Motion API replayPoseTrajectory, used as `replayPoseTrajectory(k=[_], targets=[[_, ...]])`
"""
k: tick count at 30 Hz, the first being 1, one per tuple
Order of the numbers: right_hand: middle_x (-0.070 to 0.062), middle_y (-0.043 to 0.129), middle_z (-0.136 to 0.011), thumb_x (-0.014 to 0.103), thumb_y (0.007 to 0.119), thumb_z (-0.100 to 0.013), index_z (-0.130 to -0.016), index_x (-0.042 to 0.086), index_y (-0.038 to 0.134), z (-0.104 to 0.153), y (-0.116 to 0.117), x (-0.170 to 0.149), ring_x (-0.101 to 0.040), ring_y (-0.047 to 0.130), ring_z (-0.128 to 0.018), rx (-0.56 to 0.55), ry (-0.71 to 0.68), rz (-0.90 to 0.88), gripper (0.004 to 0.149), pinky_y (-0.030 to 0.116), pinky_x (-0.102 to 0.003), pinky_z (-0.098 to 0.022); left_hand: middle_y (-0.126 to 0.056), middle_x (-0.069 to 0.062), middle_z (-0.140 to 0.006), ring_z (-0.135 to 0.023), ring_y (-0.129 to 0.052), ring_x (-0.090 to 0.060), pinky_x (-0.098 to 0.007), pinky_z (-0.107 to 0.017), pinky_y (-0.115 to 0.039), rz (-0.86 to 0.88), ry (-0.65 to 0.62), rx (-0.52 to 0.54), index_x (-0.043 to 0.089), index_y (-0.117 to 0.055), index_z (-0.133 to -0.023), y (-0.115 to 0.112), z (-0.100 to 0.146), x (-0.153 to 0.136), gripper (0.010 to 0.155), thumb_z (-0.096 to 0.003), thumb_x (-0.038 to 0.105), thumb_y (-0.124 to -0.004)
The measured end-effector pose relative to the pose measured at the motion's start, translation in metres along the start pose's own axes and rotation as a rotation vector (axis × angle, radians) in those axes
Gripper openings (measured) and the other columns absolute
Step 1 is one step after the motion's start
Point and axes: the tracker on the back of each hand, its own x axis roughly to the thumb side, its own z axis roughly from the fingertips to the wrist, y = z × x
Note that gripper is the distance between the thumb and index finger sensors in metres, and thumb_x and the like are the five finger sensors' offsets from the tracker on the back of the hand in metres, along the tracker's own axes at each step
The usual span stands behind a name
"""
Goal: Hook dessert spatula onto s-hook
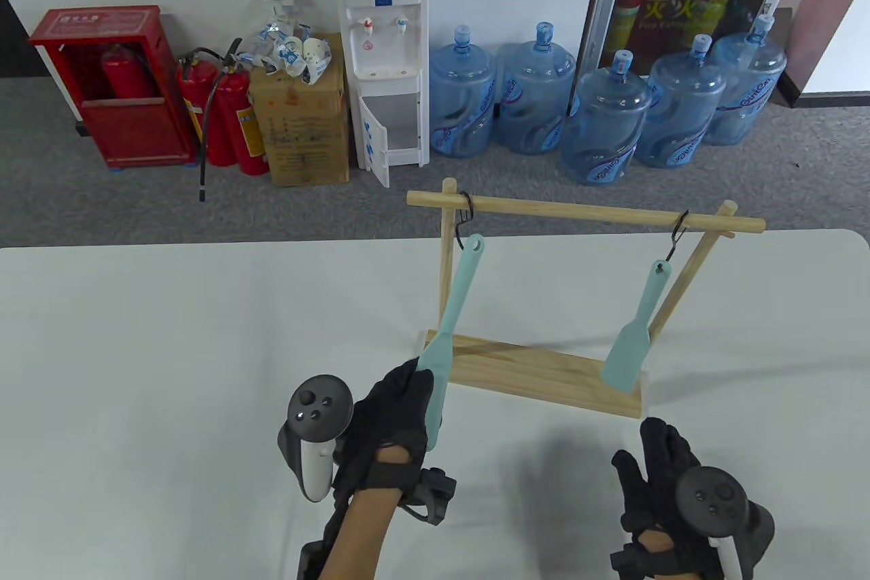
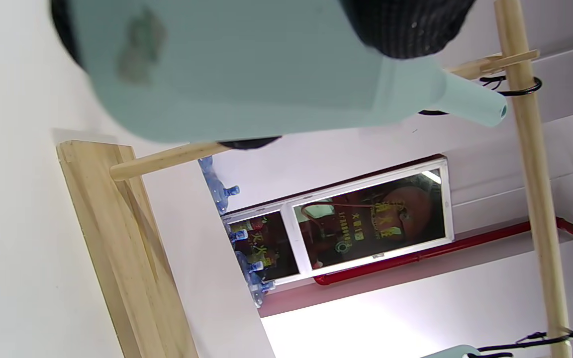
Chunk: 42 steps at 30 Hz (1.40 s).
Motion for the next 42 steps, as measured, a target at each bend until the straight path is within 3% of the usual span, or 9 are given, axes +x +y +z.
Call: replayPoseTrajectory(k=[10,17,26,31,36,39,42], targets=[[-0.015,0.044,-0.106,0.052,0.070,-0.046,-0.106,0.015,0.050,0.000,0.001,0.000,-0.048,0.048,-0.098,0.008,-0.001,-0.003,0.073,0.037,-0.066,-0.069,-0.099,-0.006,-0.058,-0.035,-0.099,-0.018,-0.045,-0.046,-0.080,0.043,0.080,-0.002,0.018,-0.084,-0.091,-0.002,-0.013,-0.017,0.054,-0.0523,0.050,-0.063],[-0.015,0.044,-0.106,0.052,0.070,-0.046,-0.106,0.015,0.050,0.001,0.001,0.000,-0.048,0.048,-0.098,0.013,0.000,-0.007,0.073,0.037,-0.066,-0.069,-0.096,-0.009,-0.078,-0.058,-0.101,-0.031,-0.054,-0.057,-0.074,0.007,0.132,-0.002,0.020,-0.079,-0.098,-0.012,-0.025,-0.038,0.053,-0.0511,0.045,-0.069],[-0.015,0.044,-0.106,0.052,0.070,-0.046,-0.106,0.015,0.051,0.000,0.001,-0.001,-0.048,0.048,-0.098,0.016,0.000,-0.021,0.073,0.038,-0.066,-0.069,-0.092,-0.001,-0.094,-0.083,-0.095,-0.031,-0.059,-0.065,-0.068,0.011,0.212,-0.055,0.031,-0.075,-0.101,-0.033,-0.054,-0.063,0.053,-0.0506,0.047,-0.069],[-0.015,0.044,-0.106,0.052,0.070,-0.046,-0.106,0.015,0.050,-0.001,0.004,0.000,-0.048,0.048,-0.099,0.028,-0.003,-0.008,0.073,0.038,-0.066,-0.069,-0.089,-0.003,-0.099,-0.088,-0.091,-0.035,-0.061,-0.067,-0.065,0.024,0.200,-0.087,0.030,-0.072,-0.103,-0.043,-0.069,-0.067,0.054,-0.0515,0.046,-0.069],[-0.015,0.043,-0.106,0.052,0.070,-0.046,-0.106,0.015,0.050,-0.002,0.005,0.001,-0.047,0.048,-0.099,0.035,-0.004,0.002,0.073,0.038,-0.066,-0.069,-0.084,-0.004,-0.104,-0.092,-0.086,-0.037,-0.062,-0.070,-0.063,-0.097,0.171,-0.064,0.031,-0.069,-0.104,-0.051,-0.078,-0.069,0.056,-0.0515,0.048,-0.070],[-0.015,0.043,-0.106,0.052,0.070,-0.046,-0.106,0.015,0.050,-0.002,0.007,0.001,-0.047,0.048,-0.099,0.044,-0.007,0.007,0.073,0.038,-0.066,-0.069,-0.083,-0.008,-0.104,-0.091,-0.085,-0.040,-0.062,-0.069,-0.063,-0.055,0.175,-0.091,0.028,-0.070,-0.102,-0.053,-0.078,-0.080,0.053,-0.0520,0.046,-0.071],[-0.014,0.043,-0.106,0.052,0.070,-0.046,-0.106,0.015,0.050,-0.001,0.008,0.003,-0.047,0.048,-0.099,0.045,-0.016,0.019,0.073,0.039,-0.066,-0.069,-0.083,-0.009,-0.103,-0.090,-0.085,-0.042,-0.063,-0.069,-0.063,-0.060,0.136,-0.051,0.026,-0.072,-0.101,-0.047,-0.072,-0.086,0.053,-0.0514,0.045,-0.072]])
